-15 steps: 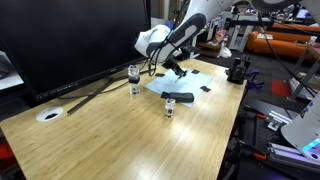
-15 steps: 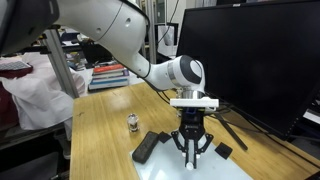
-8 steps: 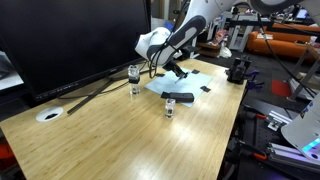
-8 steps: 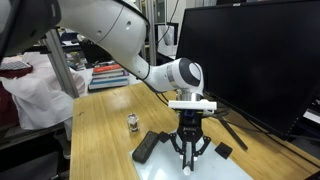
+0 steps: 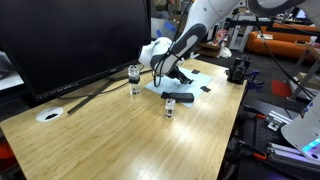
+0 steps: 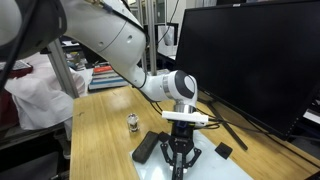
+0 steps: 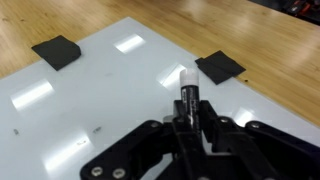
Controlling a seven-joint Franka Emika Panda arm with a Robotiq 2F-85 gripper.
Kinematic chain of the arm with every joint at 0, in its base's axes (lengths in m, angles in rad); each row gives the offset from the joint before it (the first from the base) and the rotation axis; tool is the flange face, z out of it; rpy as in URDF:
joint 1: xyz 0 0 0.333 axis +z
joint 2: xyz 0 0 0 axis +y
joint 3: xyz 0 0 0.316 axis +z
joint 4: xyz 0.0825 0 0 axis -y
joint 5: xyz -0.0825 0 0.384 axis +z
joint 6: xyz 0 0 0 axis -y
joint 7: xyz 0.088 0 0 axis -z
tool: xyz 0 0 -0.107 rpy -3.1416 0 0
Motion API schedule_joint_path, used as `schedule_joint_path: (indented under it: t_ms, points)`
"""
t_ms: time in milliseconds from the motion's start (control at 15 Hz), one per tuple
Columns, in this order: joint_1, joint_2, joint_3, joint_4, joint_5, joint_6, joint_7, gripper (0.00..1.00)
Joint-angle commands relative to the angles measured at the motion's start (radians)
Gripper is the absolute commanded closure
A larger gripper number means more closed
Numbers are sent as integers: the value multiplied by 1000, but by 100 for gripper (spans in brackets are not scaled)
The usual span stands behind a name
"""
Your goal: Pick up the marker on the table and write on the blank piece of paper
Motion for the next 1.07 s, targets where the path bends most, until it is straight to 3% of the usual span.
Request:
schedule_joint_path:
  t_ms: [0, 467, 1000]
  points:
    - [-10, -31, 9, -39, 16, 7, 16, 95]
    - [-12, -70, 11, -59, 21, 27, 40, 95]
    - [-9, -99, 7, -53, 43, -63, 24, 95]
